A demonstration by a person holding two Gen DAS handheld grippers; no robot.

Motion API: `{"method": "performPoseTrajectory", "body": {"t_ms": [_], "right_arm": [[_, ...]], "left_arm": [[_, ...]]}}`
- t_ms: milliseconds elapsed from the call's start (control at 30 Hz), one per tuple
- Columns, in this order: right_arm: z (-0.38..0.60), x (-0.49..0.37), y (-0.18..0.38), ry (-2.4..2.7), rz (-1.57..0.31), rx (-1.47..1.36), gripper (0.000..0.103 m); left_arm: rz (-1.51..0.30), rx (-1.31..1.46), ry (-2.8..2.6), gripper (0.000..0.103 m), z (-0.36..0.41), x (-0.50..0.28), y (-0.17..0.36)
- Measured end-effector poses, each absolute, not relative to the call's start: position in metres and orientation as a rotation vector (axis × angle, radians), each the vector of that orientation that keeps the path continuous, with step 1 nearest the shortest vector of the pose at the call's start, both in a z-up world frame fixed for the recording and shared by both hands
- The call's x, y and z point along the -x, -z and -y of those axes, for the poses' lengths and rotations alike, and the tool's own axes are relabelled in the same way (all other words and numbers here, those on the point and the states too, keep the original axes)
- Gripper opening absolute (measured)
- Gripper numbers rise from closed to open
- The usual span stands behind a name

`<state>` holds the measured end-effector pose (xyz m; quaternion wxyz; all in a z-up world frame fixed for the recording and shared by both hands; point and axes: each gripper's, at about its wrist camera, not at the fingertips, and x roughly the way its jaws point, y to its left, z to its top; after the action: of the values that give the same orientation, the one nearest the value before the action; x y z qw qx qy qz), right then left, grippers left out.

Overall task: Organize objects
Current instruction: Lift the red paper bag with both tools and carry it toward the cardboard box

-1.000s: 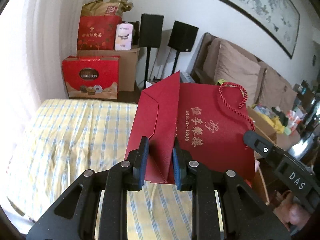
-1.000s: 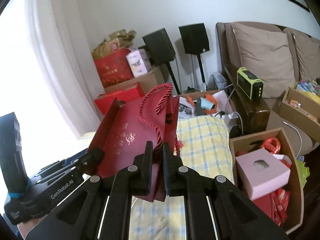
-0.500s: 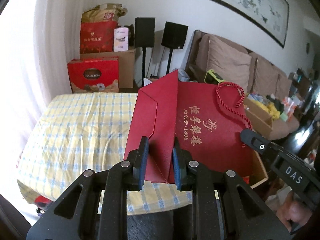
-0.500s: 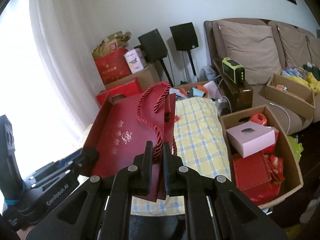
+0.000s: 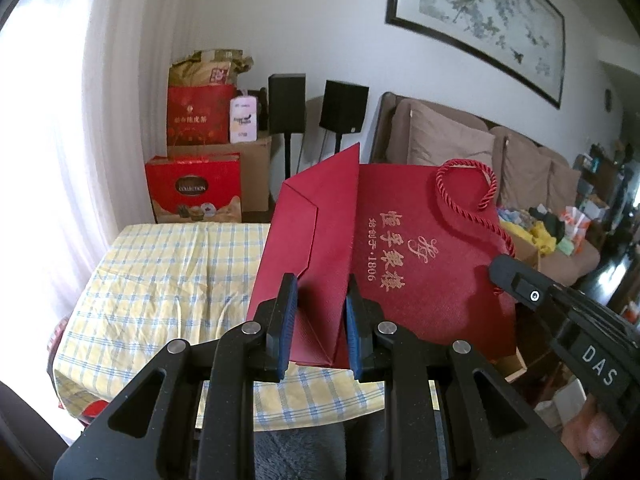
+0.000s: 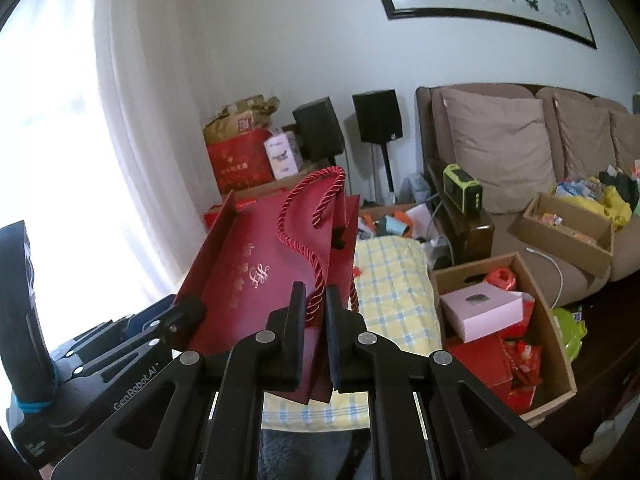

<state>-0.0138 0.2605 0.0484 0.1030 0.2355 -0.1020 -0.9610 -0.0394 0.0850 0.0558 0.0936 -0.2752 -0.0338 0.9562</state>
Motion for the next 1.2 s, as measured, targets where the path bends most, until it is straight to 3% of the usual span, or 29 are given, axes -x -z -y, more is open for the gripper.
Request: {"method": "performPoseTrajectory", "body": {"t_ms": [800, 1200], "right_arm": [[-0.349, -0.020, -0.088, 2.865, 0.286, -0.633, 0.011], [-0.458, -0.027, -0.055, 2.894, 0.470, -0.709, 0.011]], "left_arm": [[-0.024, 0.674, -2.688, 0.020, -0.172, 0.029, -0.116], [-0.149, 0.729, -2.508, 0.021, -0.278, 0.041, -0.088]]}}
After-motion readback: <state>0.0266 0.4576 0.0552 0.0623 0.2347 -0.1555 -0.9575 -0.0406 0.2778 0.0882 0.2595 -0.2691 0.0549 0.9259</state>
